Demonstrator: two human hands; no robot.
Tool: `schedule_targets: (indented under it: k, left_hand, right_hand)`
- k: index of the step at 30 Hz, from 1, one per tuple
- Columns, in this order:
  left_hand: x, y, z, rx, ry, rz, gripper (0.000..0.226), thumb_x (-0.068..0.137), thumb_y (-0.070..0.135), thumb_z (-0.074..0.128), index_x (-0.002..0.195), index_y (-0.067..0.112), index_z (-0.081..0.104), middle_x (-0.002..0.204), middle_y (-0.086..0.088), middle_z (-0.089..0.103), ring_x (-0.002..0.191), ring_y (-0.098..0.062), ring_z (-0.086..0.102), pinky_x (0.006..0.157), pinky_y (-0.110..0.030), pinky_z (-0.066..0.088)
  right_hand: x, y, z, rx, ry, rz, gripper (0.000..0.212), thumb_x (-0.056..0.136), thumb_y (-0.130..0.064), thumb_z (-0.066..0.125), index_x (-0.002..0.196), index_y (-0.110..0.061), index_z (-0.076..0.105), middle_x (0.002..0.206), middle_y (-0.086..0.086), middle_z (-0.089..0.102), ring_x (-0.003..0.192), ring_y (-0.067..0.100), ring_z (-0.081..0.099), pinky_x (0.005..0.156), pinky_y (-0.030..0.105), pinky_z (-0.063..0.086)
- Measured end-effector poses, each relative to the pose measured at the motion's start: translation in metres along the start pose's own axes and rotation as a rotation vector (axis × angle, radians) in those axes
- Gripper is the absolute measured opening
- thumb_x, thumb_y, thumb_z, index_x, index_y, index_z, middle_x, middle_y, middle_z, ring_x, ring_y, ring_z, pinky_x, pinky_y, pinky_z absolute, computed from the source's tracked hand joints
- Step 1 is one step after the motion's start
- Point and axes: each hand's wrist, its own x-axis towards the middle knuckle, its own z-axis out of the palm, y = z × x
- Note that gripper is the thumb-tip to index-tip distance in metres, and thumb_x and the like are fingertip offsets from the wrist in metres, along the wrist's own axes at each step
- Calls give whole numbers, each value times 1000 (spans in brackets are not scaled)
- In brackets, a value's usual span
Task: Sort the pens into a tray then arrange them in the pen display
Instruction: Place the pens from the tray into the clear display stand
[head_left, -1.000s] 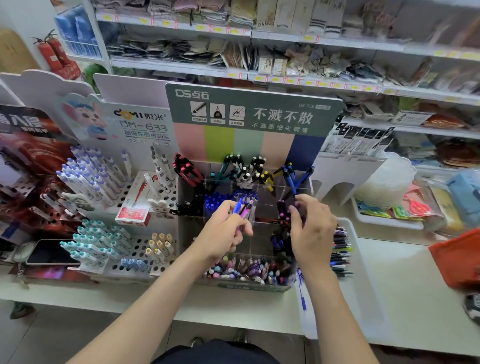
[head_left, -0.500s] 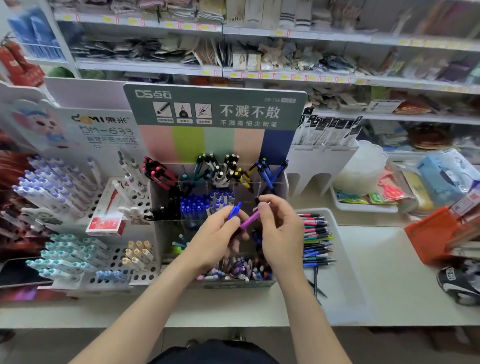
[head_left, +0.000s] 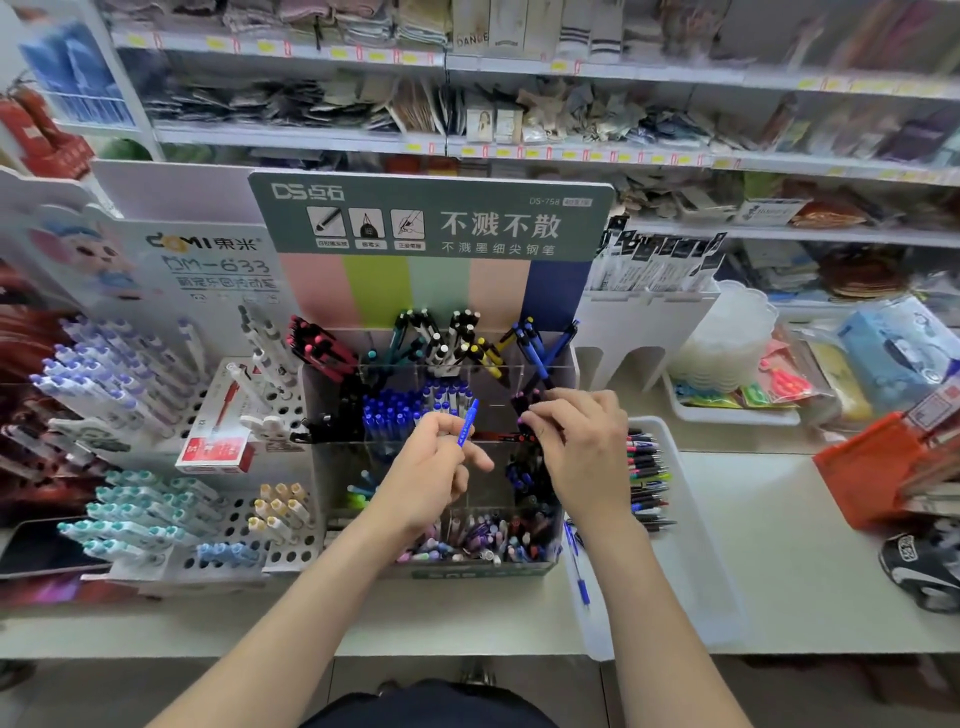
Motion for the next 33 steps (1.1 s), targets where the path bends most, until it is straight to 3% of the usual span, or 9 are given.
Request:
schedule_targets:
  k: [5, 10, 14, 16, 19, 22, 28, 31, 33]
  left_hand:
    - [1, -9, -5, 64, 39, 58, 30, 102, 4, 52, 119, 28, 60, 110, -10, 69, 76, -14, 61, 71, -35, 52]
    - [0, -11, -13, 39, -12, 163, 19, 103, 17, 67, 114, 33, 66, 101, -6, 70, 76, -15, 63, 71, -36, 55]
    - [-6, -7, -23, 51, -3, 237, 15, 99, 15, 74, 110, 25, 70, 98, -6, 76, 83, -23, 74, 80, -42, 63]
    - [-9, -8, -27, 87, 76, 256, 13, 96, 15, 76, 103, 25, 71, 95, 0, 77, 89, -21, 76, 86, -43, 63]
    - [-13, -14, -35, 272, 431, 280, 17, 92, 13, 71, 90, 29, 67, 84, 8, 72, 81, -7, 69, 77, -34, 58]
    - [-16, -21, -50, 416, 662, 343, 31, 88, 3, 70, 104, 28, 59, 102, 10, 61, 87, -4, 62, 76, -34, 57]
    - [-4, -33, -69, 773, 473, 399, 68, 91, 9, 76, 152, 21, 48, 150, 6, 36, 130, -17, 53, 107, -41, 54]
    - [-1, -35, -70, 845, 424, 367, 72, 91, 18, 80, 154, 22, 45, 157, 4, 34, 137, -23, 52, 109, -42, 53]
    - [0, -32, -75, 840, 411, 400, 64, 91, 19, 82, 147, 21, 51, 150, 4, 40, 129, -23, 57, 104, -43, 55]
  right_hand:
    - [-7, -24, 2, -55, 121, 161, 15, 102, -23, 71, 110, -16, 81, 105, 1, 65, 96, 21, 51, 82, 41, 48]
    - [-11, -81, -4, 499, -139, 312, 28, 102, -29, 70, 130, -22, 72, 97, -11, 73, 85, 6, 68, 77, 20, 54]
    - [-9, -88, -2, 656, -191, 475, 25, 98, -21, 74, 122, -31, 73, 91, -9, 75, 88, 5, 72, 80, 30, 61]
    - [-7, -91, -2, 735, -113, 461, 22, 101, -15, 69, 119, -27, 71, 93, -6, 76, 89, 12, 74, 82, 36, 61]
    - [-5, -101, 0, 701, 145, 427, 19, 107, -14, 63, 123, -23, 65, 95, -6, 74, 88, 16, 72, 78, 31, 58]
    - [-7, -106, 9, 614, 135, 309, 18, 107, -14, 62, 123, -21, 64, 99, -7, 72, 83, 15, 69, 72, 29, 54]
    - [-2, -117, 35, 543, -2, 83, 17, 106, -6, 63, 121, -12, 67, 104, -6, 70, 83, 5, 64, 75, 20, 50]
    - [2, -118, 45, 524, -120, -36, 22, 103, -1, 65, 122, -11, 69, 110, -4, 73, 95, 10, 69, 86, 30, 58]
    - [3, -116, 47, 518, -45, -21, 22, 102, 1, 67, 121, -8, 70, 110, -2, 73, 97, 10, 70, 88, 29, 58]
